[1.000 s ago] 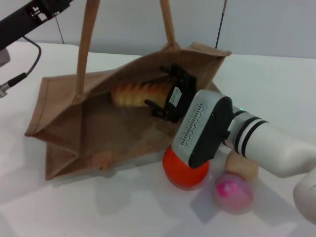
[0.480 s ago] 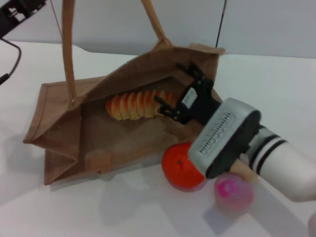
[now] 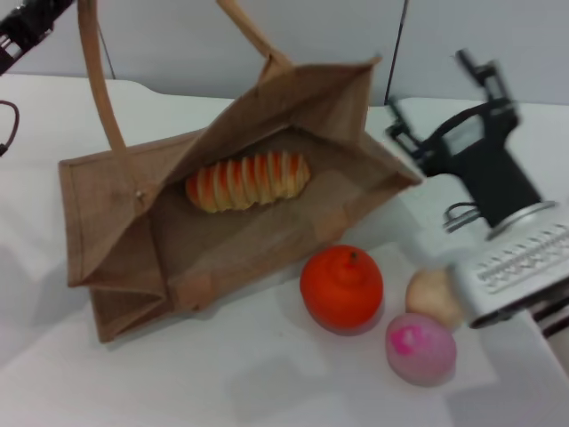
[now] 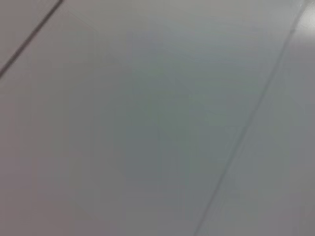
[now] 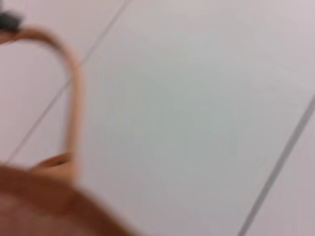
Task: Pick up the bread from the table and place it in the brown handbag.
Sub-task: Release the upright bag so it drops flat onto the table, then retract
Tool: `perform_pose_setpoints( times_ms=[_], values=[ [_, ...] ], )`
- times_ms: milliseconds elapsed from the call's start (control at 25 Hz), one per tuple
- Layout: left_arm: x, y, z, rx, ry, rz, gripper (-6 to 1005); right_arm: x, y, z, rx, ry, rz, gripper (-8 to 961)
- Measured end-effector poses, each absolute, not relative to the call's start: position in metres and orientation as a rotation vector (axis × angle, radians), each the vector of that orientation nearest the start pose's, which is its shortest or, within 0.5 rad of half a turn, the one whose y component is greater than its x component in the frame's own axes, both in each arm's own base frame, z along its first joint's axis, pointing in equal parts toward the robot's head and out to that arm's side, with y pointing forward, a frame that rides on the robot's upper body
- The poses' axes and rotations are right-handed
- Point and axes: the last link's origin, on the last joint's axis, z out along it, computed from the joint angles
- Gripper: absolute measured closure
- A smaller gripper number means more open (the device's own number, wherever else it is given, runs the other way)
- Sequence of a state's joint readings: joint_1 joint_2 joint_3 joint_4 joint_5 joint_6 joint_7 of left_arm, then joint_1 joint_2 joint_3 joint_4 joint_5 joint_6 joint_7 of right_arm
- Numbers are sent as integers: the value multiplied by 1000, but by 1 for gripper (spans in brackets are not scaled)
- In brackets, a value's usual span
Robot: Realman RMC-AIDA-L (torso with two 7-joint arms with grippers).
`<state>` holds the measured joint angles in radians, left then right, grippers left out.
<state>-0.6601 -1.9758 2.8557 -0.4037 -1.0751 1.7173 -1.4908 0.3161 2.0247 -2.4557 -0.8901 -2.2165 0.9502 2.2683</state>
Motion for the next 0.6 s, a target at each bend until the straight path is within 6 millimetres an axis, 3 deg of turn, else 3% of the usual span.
perform_pose_setpoints(
  times_ms=[280,600],
  values=[
    [-281,366,89,-1889,-830,-1399,847,206,314,-40,-1599,-60,647,55],
    [-284,371,74,-1849,-773,-1318,556,225,308,-25,-1542,12,780,56]
  ],
)
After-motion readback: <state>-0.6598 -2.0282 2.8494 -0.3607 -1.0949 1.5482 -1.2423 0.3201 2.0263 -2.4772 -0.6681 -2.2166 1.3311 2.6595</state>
